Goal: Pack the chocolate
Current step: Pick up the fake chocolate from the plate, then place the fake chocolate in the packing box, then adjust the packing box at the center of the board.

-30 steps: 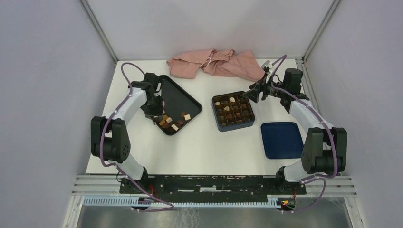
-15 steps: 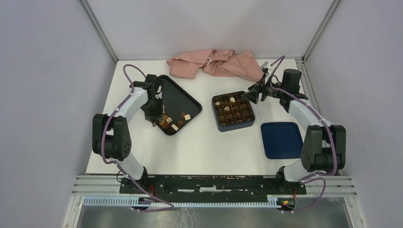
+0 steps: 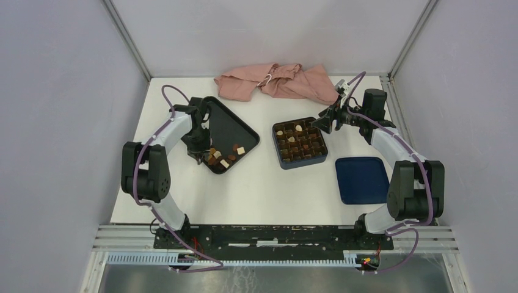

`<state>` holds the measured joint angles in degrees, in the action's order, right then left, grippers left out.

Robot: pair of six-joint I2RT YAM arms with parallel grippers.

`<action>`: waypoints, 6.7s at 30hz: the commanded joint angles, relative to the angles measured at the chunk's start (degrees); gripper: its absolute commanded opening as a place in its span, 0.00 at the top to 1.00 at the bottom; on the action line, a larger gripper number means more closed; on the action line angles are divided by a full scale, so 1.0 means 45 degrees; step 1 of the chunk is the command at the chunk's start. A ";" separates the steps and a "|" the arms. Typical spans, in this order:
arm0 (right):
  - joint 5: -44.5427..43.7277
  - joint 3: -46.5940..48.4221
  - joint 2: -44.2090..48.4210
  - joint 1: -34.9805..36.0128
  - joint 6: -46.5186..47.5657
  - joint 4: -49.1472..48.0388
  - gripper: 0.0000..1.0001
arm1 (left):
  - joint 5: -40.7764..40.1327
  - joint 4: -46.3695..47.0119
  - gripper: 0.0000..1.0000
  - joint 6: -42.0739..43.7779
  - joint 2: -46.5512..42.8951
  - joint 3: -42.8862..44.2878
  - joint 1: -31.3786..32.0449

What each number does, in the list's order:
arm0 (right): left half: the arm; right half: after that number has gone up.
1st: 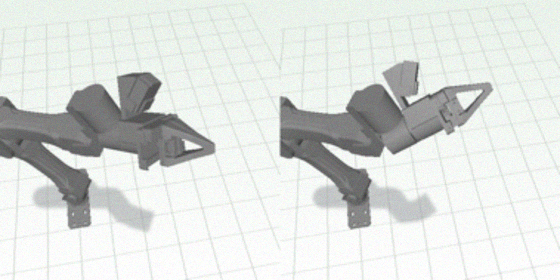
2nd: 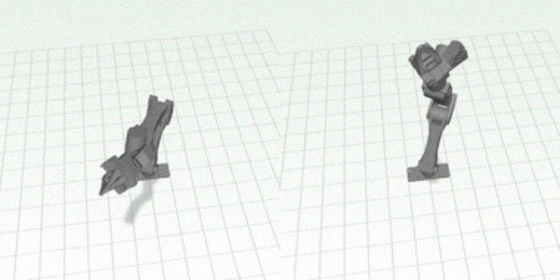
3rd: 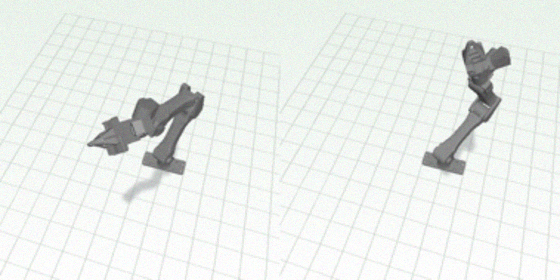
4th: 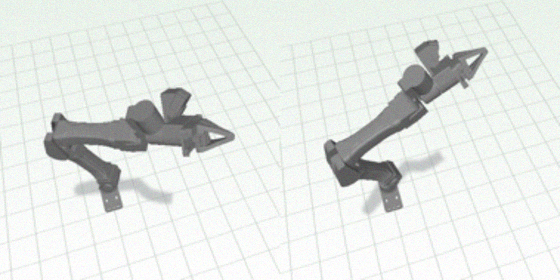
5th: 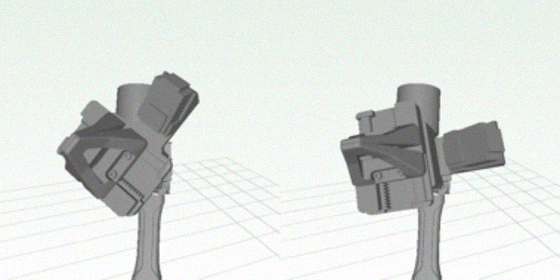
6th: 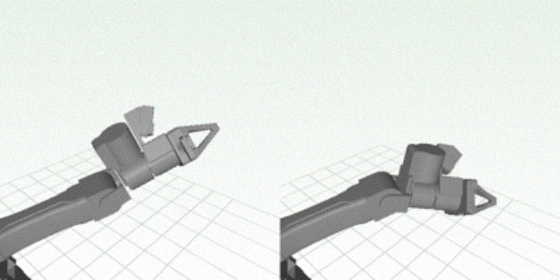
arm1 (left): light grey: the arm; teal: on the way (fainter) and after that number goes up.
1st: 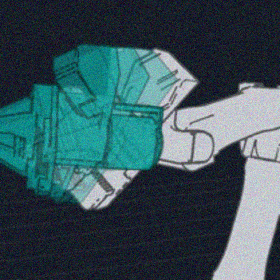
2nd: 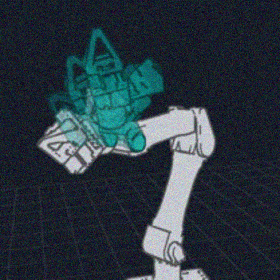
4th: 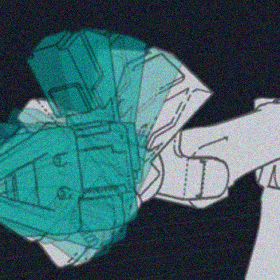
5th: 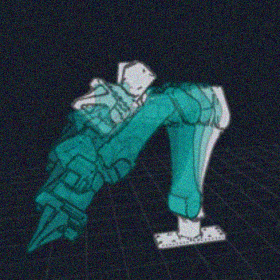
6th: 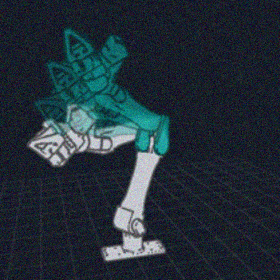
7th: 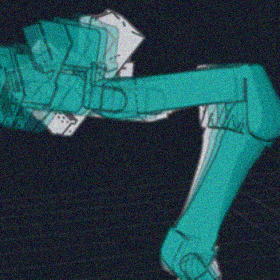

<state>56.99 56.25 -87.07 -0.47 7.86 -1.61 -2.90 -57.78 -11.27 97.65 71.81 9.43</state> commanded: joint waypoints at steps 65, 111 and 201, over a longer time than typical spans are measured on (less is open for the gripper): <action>-0.1160 0.0497 0.0165 0.0037 0.2050 0.0643 0.29 | 0.1483 0.1673 0.98 -0.0557 -0.2654 -0.0732 -0.0103; -0.8505 0.1544 -0.3721 0.1723 -0.2240 -0.0338 0.66 | 0.4746 0.6477 0.98 -0.2401 -0.5497 -0.3648 0.3248; -1.0660 0.0871 -0.0696 0.3141 0.0344 -0.1484 1.00 | 0.3866 0.7754 0.98 -0.2380 -0.6809 -0.4200 0.5774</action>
<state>11.00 60.47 -97.65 12.03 9.34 -0.91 15.05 -25.93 -21.26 69.21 52.82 34.92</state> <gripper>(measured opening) 0.021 0.333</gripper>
